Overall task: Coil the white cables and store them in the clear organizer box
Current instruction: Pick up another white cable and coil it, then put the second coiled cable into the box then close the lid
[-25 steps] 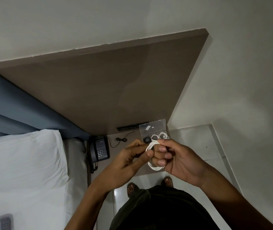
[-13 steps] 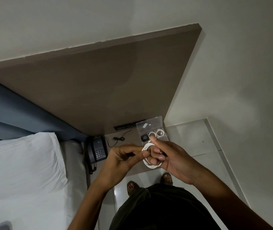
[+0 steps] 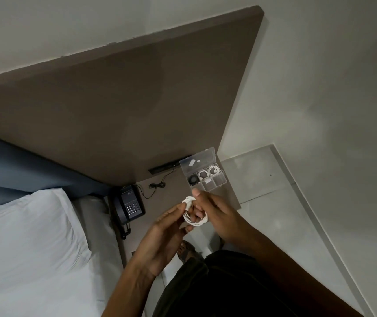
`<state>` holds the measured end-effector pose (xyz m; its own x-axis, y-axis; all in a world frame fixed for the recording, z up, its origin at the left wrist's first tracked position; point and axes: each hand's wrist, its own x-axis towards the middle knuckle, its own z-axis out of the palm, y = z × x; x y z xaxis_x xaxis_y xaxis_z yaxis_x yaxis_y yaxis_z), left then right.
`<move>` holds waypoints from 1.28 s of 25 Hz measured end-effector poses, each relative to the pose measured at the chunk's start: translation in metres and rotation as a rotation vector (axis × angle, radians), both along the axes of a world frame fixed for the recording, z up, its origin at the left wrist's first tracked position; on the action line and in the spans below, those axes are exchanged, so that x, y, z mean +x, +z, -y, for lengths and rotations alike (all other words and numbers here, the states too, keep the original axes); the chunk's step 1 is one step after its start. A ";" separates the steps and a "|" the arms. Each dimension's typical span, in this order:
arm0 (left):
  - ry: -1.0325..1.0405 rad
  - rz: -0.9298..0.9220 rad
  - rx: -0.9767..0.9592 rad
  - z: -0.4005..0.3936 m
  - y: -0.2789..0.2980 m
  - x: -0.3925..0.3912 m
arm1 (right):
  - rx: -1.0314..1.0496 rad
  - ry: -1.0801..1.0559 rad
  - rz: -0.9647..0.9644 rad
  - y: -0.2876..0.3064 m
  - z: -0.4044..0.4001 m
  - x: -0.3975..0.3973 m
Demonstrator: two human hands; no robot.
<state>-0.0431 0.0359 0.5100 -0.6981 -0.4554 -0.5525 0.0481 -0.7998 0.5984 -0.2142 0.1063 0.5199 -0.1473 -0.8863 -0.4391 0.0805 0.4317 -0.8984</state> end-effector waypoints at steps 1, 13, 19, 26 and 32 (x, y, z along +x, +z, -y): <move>-0.008 0.039 -0.010 0.002 -0.005 0.000 | -0.017 -0.035 -0.054 -0.006 -0.002 0.003; -0.118 0.513 -0.171 0.018 -0.123 -0.108 | 0.213 0.040 -0.431 -0.117 -0.007 -0.088; -0.282 0.729 -0.280 0.035 -0.295 -0.183 | 0.348 0.190 -0.561 -0.297 0.023 -0.178; -0.522 0.655 -0.488 0.105 -0.481 -0.242 | 0.331 0.107 -0.488 -0.505 0.066 -0.229; -0.492 0.794 -0.954 0.123 -0.565 -0.265 | 0.244 -0.312 -0.522 -0.572 0.085 -0.226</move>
<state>-0.3083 -0.0868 -0.0547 -0.5394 -0.6837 -0.4914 -0.7425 0.1110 0.6606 -0.4400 0.0211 -0.0523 -0.6297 -0.6515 -0.4232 -0.1852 0.6550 -0.7326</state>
